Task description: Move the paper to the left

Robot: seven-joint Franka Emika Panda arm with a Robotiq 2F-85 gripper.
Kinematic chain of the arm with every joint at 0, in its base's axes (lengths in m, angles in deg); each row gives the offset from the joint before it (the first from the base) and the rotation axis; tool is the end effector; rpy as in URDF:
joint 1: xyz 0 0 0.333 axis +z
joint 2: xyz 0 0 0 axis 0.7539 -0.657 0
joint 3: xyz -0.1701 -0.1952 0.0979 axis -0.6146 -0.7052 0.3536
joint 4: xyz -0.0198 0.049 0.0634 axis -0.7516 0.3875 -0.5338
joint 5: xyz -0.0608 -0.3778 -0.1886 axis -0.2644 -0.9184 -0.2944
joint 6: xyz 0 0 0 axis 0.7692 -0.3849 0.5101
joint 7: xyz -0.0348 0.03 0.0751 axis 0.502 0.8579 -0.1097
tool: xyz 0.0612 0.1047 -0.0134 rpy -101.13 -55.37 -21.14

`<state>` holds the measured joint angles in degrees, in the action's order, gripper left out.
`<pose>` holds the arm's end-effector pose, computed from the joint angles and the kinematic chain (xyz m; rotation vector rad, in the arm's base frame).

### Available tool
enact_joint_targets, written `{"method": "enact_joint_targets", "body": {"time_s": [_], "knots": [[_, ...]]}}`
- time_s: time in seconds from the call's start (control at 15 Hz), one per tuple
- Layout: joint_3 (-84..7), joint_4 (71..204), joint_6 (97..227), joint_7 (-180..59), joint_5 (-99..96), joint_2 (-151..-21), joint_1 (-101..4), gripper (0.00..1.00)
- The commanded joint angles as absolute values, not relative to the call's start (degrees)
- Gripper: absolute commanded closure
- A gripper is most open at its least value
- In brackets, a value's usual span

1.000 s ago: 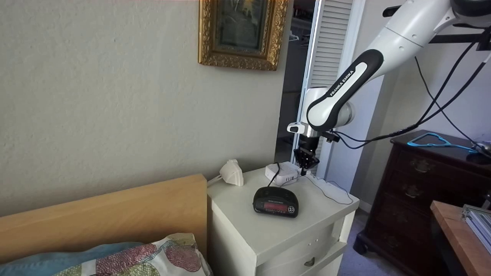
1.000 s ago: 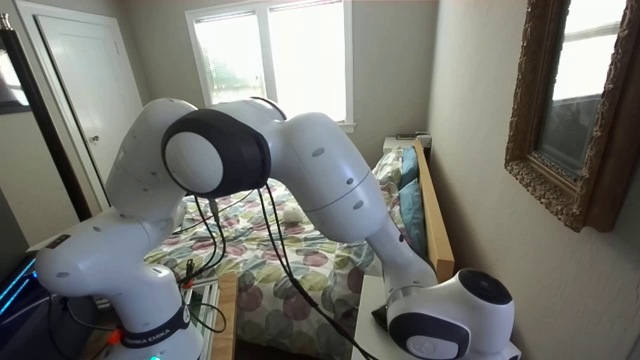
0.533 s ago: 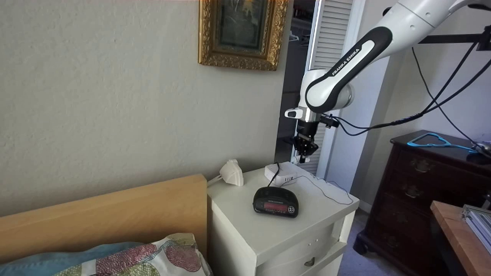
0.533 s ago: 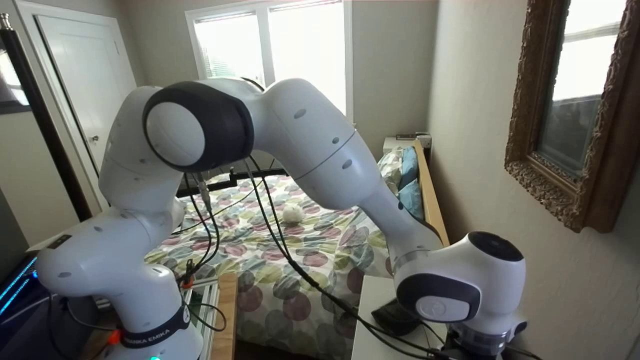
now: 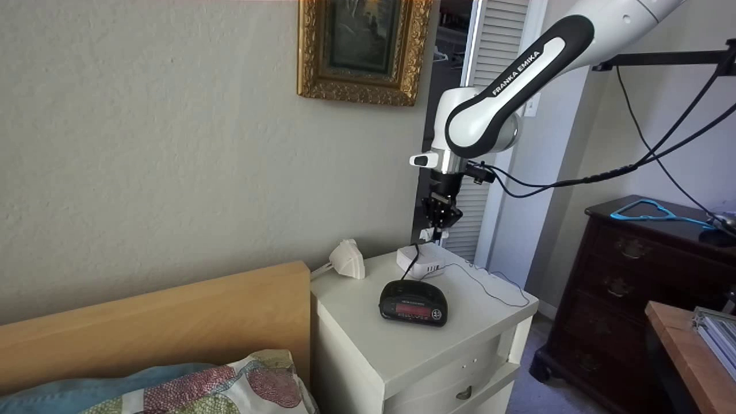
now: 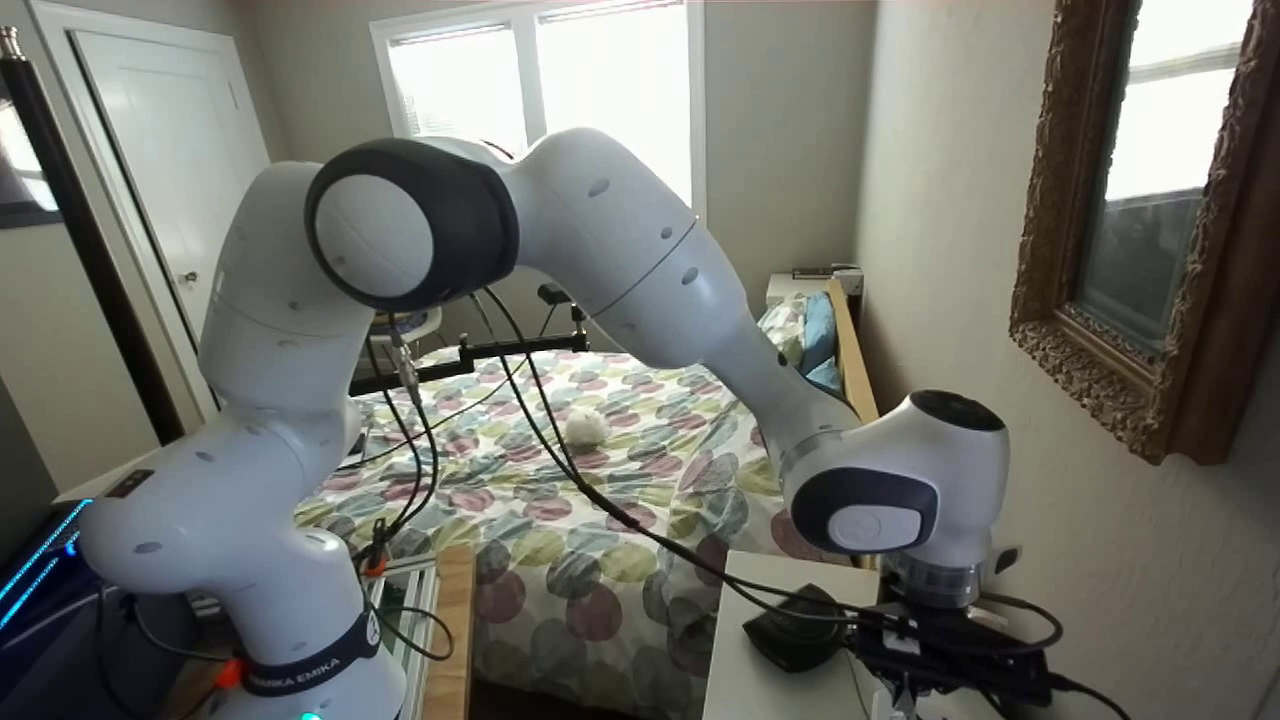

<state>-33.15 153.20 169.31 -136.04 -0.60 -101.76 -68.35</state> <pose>0.6082 -0.1951 0.1316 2.7676 1.4343 0.0168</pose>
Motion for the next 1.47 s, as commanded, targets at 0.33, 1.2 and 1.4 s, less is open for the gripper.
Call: {"method": "enact_joint_targets", "body": {"time_s": [0.33,1.2,1.4], "knots": [[-29.40,152.15,173.63,-141.60,-0.11,-103.99,-65.17,0.96],[-27.43,146.43,178.13,-158.97,-1.90,-112.65,-65.03,0.96],[-27.58,145.29,179.92,-161.66,-2.38,-114.11,-64.88,0.96]]}}
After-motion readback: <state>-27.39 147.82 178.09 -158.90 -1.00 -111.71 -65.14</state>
